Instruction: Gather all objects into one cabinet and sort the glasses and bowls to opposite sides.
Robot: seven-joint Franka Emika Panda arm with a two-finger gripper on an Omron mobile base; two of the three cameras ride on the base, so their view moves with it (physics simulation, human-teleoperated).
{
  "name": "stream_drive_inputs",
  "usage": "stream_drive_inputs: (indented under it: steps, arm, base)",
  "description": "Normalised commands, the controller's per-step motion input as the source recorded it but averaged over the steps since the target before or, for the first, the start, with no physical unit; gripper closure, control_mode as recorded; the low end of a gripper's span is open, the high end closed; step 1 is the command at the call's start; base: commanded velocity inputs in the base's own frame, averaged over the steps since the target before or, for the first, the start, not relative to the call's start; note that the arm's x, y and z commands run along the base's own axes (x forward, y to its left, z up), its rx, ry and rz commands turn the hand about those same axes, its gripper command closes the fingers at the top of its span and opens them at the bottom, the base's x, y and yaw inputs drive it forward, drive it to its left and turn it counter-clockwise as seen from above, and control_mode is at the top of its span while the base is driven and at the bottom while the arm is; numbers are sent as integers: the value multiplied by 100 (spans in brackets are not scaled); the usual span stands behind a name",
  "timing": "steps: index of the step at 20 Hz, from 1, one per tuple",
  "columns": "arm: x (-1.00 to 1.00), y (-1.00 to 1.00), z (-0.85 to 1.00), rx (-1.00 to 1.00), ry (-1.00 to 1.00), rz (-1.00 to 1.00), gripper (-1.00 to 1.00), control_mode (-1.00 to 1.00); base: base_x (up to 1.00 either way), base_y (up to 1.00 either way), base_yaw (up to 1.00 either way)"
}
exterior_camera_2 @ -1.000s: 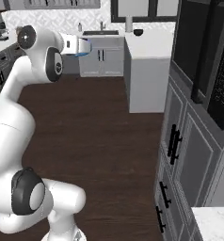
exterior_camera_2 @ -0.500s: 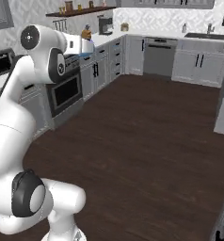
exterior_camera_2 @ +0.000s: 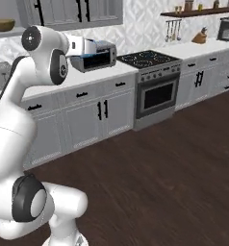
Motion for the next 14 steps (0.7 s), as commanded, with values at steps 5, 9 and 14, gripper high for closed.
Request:
stream_drive_inputs:
  steps: [5,9,14]
  arm:
    - [0,0,0,0,0,0,100,100]
    - [0,0,0,0,0,0,100,100]
    - [0,0,0,0,0,0,100,100]
  base:
    - [21,2,80]
    - [23,0,77]
    - [20,0,45]
